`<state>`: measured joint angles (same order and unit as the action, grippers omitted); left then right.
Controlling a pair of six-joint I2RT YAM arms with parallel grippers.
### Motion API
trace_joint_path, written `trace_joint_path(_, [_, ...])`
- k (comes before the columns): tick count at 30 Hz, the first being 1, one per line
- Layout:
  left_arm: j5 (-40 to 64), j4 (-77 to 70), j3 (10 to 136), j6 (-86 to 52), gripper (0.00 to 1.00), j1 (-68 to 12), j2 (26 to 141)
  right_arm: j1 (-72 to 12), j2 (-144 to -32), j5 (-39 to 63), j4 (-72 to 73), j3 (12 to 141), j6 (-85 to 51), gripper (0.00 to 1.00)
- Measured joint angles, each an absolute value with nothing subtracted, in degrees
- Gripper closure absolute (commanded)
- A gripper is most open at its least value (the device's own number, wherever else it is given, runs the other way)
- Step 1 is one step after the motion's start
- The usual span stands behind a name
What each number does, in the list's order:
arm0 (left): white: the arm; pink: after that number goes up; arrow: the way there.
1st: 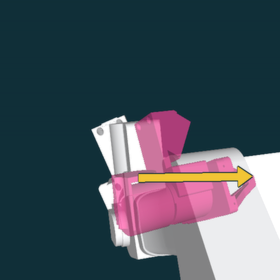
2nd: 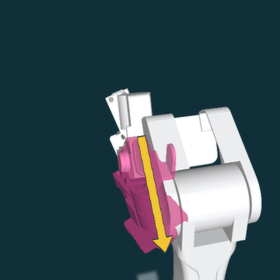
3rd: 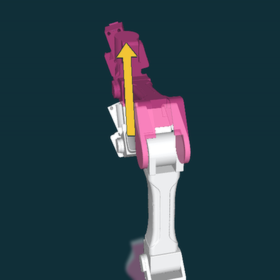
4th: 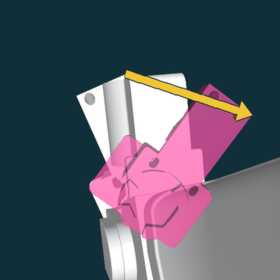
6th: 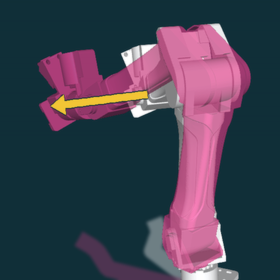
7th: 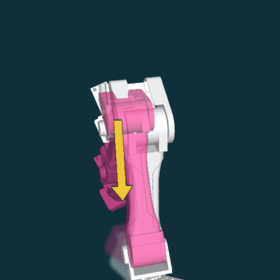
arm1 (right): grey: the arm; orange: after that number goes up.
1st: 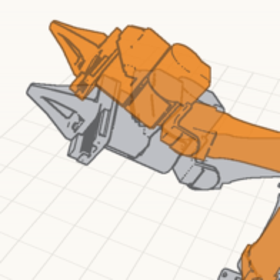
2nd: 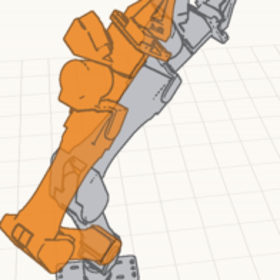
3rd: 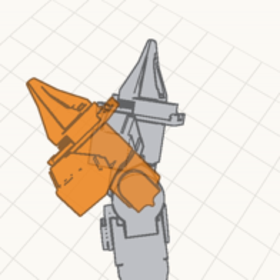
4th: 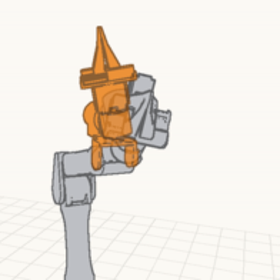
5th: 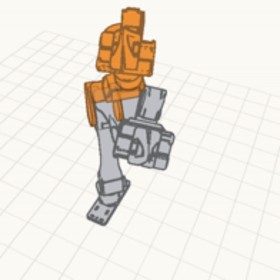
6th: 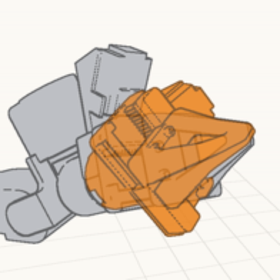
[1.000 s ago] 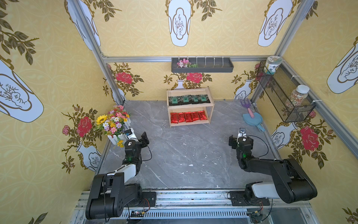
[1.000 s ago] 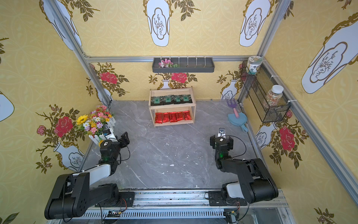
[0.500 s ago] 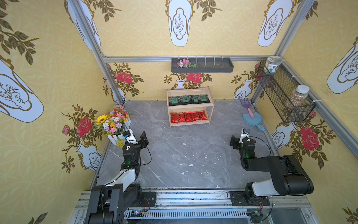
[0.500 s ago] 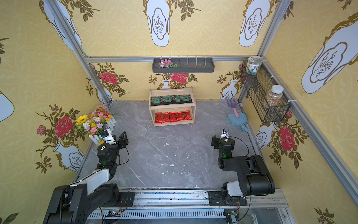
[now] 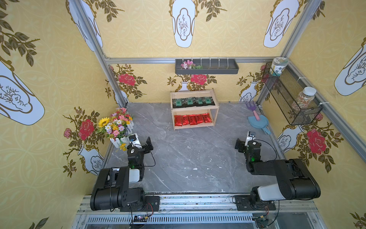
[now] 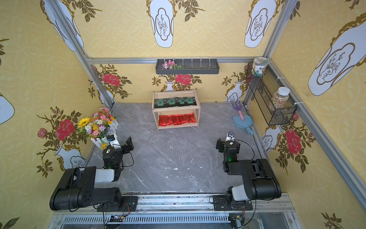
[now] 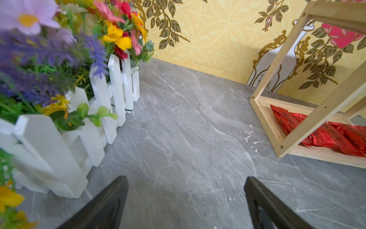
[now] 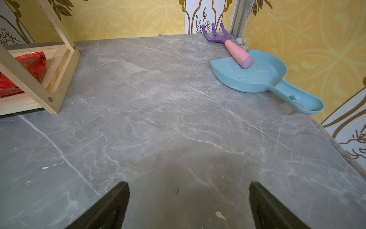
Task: Place the tea bags on the shelf by color
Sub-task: Reset both arms
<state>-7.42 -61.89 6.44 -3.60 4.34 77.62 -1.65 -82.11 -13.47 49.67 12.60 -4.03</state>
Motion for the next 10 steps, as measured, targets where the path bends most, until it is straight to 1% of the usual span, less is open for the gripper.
trace_joint_path(3, [-7.29, -62.83, 6.44, -3.46, 0.0, 4.34, 77.67, -1.72, -82.5, -12.97, 49.01, 13.47, -3.97, 0.03])
trace_joint_path(7, [-7.27, -63.09, 6.44, -3.46, 0.0, 4.34, 77.78, -1.43, -83.77, -7.64, 48.95, 15.46, -2.7, 0.03])
trace_joint_path(10, [-7.29, -63.37, 6.42, -3.46, 0.0, 4.38, 77.71, -0.71, -82.98, -6.52, 49.3, 14.61, -2.5, 0.03])
